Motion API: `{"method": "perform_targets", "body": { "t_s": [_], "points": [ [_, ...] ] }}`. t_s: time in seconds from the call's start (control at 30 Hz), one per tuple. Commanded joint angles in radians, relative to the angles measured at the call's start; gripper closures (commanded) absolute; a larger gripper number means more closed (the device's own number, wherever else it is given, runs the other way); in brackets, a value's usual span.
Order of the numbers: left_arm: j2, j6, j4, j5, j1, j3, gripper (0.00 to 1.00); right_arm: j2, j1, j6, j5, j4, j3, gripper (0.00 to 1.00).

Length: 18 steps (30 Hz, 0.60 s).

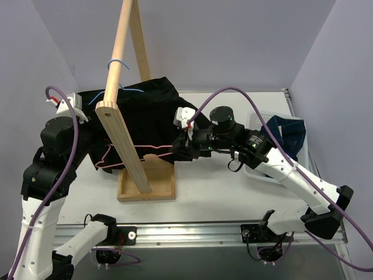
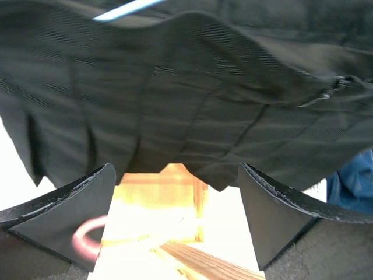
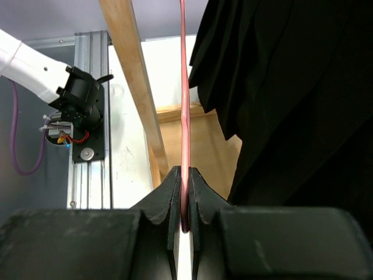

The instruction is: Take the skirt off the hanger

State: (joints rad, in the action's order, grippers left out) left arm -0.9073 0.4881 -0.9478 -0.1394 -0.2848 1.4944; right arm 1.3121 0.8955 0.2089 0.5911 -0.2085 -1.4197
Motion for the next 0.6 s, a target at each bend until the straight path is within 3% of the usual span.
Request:
{"method": "perform_targets", "body": {
  "t_s": [0.0, 0.2, 0.57],
  "points": [
    [0.067, 0.023, -0.016, -0.106, -0.004, -0.005, 0.06, 0.018, -0.007, 0.011, -0.023, 0.006, -0.041, 1.0],
    [0.145, 0.03, 0.012, -0.127, -0.004, -0.028, 0.06, 0.022, -0.026, -0.029, -0.062, 0.037, -0.032, 1.0],
    [0.26, 0.072, -0.011, -0.319, -0.004, -0.06, 0.06, 0.007, -0.032, -0.065, -0.034, 0.101, -0.059, 1.0]
  ]
}}
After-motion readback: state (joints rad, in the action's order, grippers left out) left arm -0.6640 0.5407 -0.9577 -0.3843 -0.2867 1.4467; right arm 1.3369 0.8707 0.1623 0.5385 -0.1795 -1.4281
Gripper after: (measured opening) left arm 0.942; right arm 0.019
